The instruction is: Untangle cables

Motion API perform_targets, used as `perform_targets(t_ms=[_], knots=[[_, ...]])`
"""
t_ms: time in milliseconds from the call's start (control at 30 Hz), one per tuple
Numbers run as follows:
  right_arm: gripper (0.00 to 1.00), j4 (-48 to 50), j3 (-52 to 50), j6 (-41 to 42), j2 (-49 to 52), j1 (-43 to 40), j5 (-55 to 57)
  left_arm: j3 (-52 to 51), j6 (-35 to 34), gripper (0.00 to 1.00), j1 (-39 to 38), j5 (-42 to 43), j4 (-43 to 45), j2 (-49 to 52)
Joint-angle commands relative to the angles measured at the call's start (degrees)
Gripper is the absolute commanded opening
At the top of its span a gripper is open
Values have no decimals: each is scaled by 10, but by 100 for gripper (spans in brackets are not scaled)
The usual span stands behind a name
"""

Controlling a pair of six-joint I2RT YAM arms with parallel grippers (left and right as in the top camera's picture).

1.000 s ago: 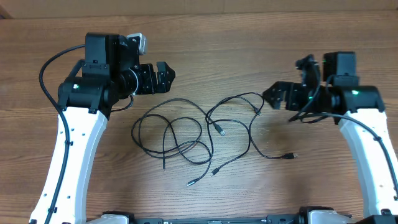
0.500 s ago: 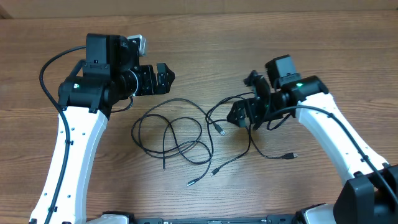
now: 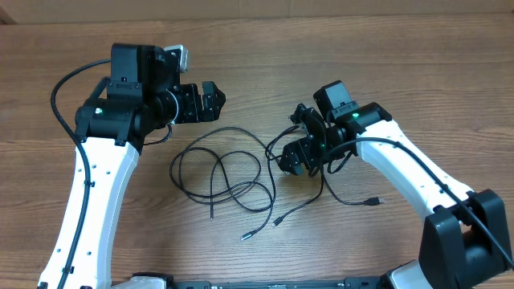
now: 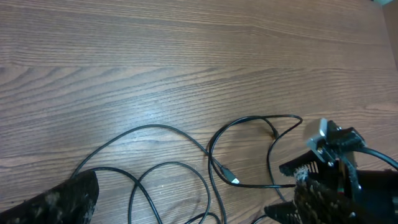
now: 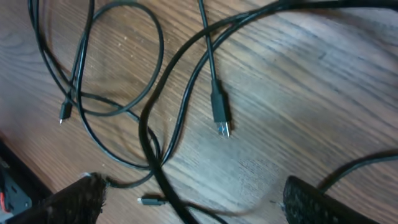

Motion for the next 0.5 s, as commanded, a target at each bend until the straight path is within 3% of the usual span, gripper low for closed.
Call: perform_targets(t_ms=[0, 100, 467], knots=[[84, 14, -3, -2, 23, 3, -1, 4, 7, 100, 2, -4, 1, 5], [81, 25, -3, -2, 30, 3, -2, 4, 7, 100, 2, -4, 1, 5], [92, 61, -3, -6, 35, 4, -2, 4, 7, 100, 2, -4, 1, 5]])
